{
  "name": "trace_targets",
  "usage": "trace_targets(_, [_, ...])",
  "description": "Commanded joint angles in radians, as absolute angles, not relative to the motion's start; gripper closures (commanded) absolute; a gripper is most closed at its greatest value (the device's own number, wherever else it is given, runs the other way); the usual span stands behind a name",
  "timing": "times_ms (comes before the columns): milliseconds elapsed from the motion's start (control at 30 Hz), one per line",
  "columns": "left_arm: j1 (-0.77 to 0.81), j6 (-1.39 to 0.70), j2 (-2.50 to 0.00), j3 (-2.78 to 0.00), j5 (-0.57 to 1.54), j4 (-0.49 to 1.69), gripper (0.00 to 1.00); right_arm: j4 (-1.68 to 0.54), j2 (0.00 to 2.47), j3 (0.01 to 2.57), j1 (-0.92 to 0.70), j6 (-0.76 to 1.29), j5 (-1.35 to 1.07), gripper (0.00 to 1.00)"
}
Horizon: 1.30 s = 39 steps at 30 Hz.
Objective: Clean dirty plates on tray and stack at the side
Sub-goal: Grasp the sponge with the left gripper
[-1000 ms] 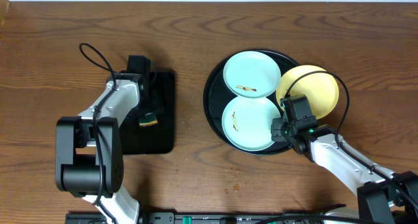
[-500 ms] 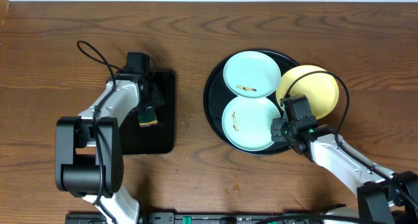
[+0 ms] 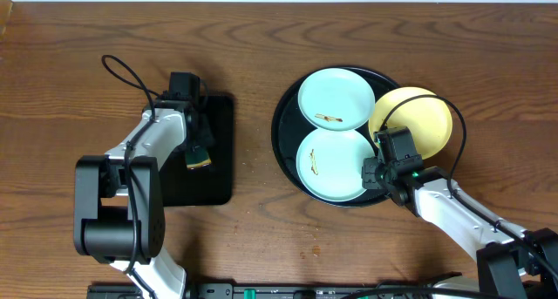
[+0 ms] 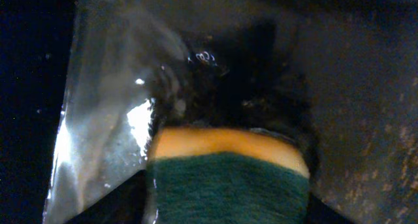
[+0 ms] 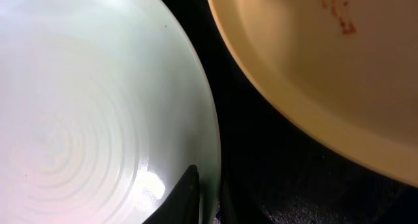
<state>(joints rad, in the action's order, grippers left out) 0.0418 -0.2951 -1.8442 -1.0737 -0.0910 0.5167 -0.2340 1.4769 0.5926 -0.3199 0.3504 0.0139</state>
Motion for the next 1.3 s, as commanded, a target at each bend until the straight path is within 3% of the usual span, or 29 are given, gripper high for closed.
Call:
trace_targets(0, [0.038,-0.290,-1.860,-1.061,-0.117,0.546,0.59,-0.231,1.485,0.582,-0.321,0.336,0.010,0.89])
trace_targets(67, [0.038,-0.290,-1.860,-1.056,-0.117,0.548,0.78,-0.231,1.485,0.582,-0.321,0.336,0.010,0.89])
trace_targets(133, [0.038,-0.290,-1.860,-1.055,-0.117,0.549,0.81,-0.230,1.485,0.582,-0.321,0.336,0.010,0.89])
trace_targets(167, [0.038,-0.290,-1.860,-1.055,-0.117,0.550,0.72,-0.230,1.485,0.582,-0.321,0.336,0.010,0.89])
trace_targets(200, [0.038,-0.290,-1.860,-1.055,-0.117,0.553,0.46,-0.231,1.485,0.582,-0.321,0.335,0.010,0.89])
trace_targets(233, [0.038,-0.290,-1.860,-1.055,-0.117,0.561,0.33,-0.231,1.485,0.582,-0.321,0.336,0.010,0.88])
trace_targets(567, [0.038,-0.290,-1.860,-1.046,-0.117,0.622,0.34,-0.210,1.486,0.582,-0.321,0.335,0.010,0.82])
trace_targets(967, [0.038,-0.290,-1.861,-1.043,-0.117,0.612,0.36,-0.161,1.522,0.581,-0.321,0.335,0.044,0.84])
trace_targets(1033, [0.038,-0.290,-1.861,-1.043,-0.117,0.612,0.40,-0.160,1.525,0.581,-0.321,0.335,0.044,0.99])
trace_targets(1067, [0.038,-0.290,-1.861,-1.043,-0.117,0.612,0.46,-0.160,1.525,0.581,-0.321,0.335,0.044,0.99])
trace_targets(1200, [0.038,-0.290,-1.861,-1.044,-0.117,0.612,0.88,-0.160,1.525,0.581,-0.321,0.336,0.044,0.99])
trace_targets(1267, [0.038,-0.290,-1.851,-1.056,-0.117,0.628,0.92,-0.160,1.525,0.581,-0.321,0.336,0.044,0.99])
